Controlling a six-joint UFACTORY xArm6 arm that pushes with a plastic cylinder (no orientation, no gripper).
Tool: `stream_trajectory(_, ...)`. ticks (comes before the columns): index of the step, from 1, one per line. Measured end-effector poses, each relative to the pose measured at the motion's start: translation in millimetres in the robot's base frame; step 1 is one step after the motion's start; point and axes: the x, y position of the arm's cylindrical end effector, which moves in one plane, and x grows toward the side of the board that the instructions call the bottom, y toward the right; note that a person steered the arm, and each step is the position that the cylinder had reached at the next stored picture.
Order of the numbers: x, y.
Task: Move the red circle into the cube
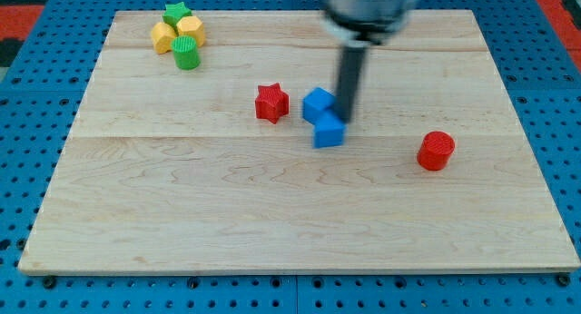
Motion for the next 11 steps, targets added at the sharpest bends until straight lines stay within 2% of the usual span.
stream_trajectory(1, -6.1, 51.0)
stream_trajectory(2, -7.0, 184.2)
stream_trajectory(3, 56.4, 196.2)
stream_trajectory(4, 76.5, 150.2)
stream_trajectory(5, 27.3, 56.5)
stream_trajectory(6, 36.0, 77.0)
stream_trajectory(7, 14.2, 116.2)
stream_trajectory(8, -28.8, 78.0)
stream_trajectory(9, -27.1, 44.0)
stream_trajectory(10, -51.8, 36.1)
stream_trajectory(11, -88.4, -3.9)
